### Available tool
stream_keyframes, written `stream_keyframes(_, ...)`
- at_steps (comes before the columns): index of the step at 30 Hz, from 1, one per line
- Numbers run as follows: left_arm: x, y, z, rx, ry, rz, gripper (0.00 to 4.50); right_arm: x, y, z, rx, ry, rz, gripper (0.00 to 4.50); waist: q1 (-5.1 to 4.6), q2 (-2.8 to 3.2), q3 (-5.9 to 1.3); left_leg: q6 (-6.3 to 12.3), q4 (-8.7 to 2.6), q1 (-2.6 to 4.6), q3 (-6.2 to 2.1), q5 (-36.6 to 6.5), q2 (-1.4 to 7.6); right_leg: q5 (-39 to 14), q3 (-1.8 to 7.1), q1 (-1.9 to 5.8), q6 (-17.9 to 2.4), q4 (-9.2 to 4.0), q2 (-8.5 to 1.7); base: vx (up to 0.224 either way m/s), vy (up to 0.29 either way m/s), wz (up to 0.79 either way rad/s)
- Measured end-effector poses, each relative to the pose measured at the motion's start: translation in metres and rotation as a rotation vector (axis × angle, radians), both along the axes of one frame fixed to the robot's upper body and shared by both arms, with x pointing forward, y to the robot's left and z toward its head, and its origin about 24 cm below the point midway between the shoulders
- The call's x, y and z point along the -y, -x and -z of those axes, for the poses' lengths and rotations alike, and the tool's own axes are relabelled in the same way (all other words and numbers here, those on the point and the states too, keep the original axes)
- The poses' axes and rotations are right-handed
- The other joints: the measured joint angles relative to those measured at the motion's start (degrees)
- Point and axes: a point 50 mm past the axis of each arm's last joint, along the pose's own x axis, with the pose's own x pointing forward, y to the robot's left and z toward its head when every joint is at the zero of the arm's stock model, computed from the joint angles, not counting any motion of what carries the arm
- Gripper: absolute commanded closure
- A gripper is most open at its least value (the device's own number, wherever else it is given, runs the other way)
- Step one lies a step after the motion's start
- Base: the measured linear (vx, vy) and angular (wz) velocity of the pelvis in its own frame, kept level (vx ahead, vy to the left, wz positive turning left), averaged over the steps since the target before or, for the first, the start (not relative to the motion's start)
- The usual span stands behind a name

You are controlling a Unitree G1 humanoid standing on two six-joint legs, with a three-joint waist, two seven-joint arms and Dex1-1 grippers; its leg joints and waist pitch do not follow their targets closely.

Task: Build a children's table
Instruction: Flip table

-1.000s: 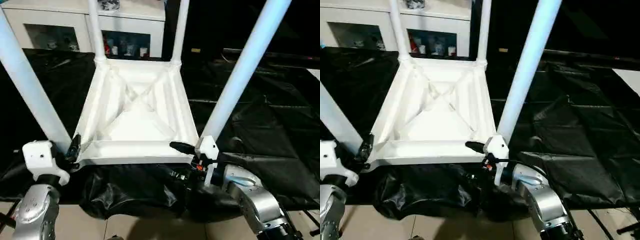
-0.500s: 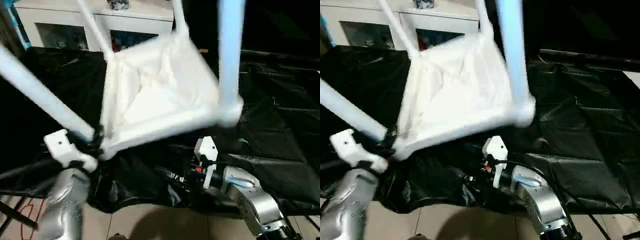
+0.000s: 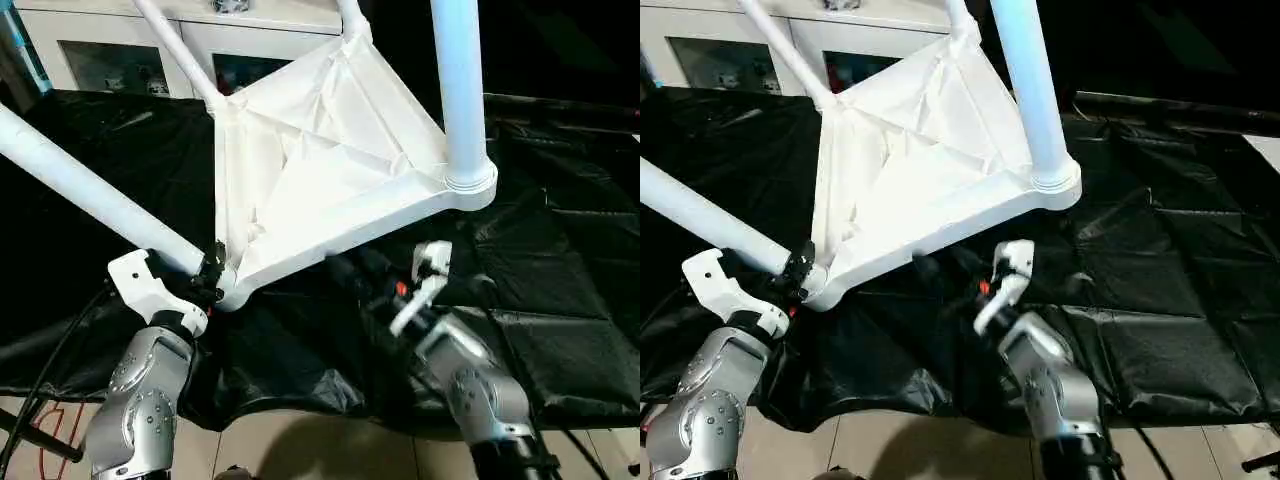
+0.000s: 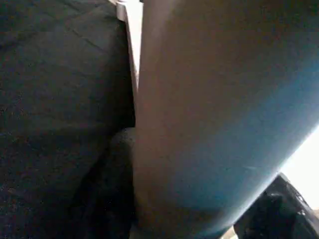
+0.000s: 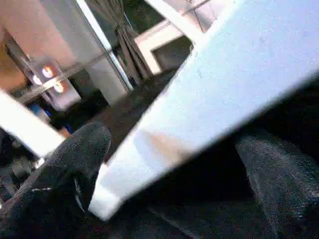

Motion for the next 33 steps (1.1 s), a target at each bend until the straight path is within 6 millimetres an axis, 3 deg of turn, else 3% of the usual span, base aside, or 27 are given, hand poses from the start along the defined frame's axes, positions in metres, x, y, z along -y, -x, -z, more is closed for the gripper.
stream_keyframes(4, 0.0, 0.0, 0.0, 0.0, 0.0, 0.005, 2.36, -0.003, -0.004, -0.002, -0.025, -0.08, 0.013, 0.0, 0.01, 0.0, 0.0, -0.02, 0.0, -0.01, 0.0, 0.0, 0.0, 0.0, 0.0, 0.0, 0.0, 0.01, 0.0, 0.0, 0.0, 0.0)
stream_keyframes(12, 0.004, -0.001, 0.0, -0.008, -0.003, 0.027, 2.36, -0.008, -0.038, -0.002, -0.153, -0.114, 0.139, 0.0, 0.06, 0.03, 0.01, -0.09, 0.0, 0.0, 0.02, 0.2, 0.01, 0.0, -0.02, -0.02, 0.0, 0.09, -0.01, 0.0, 0.0, 0.0)
stream_keyframes(20, 0.007, -0.001, 0.0, -0.013, -0.007, 0.048, 2.36, -0.015, -0.046, -0.002, -0.194, -0.203, 0.151, 0.0, -0.15, 0.04, 0.01, 0.01, 0.0, 0.02, 0.05, 0.3, 0.01, 0.1, -0.01, -0.03, 0.0, 0.12, -0.02, 0.0, 0.0, 0.0)
stream_keyframes(33, 0.012, -0.001, 0.0, -0.011, -0.008, 0.075, 2.36, -0.01, -0.053, -0.004, -0.193, -0.272, 0.169, 1.26, -0.14, 0.04, 0.01, 0.02, 0.0, 0.01, 0.09, 0.3, 0.04, 0.1, 0.0, -0.06, 0.0, 0.14, -0.02, 0.0, 0.0, 0.0)
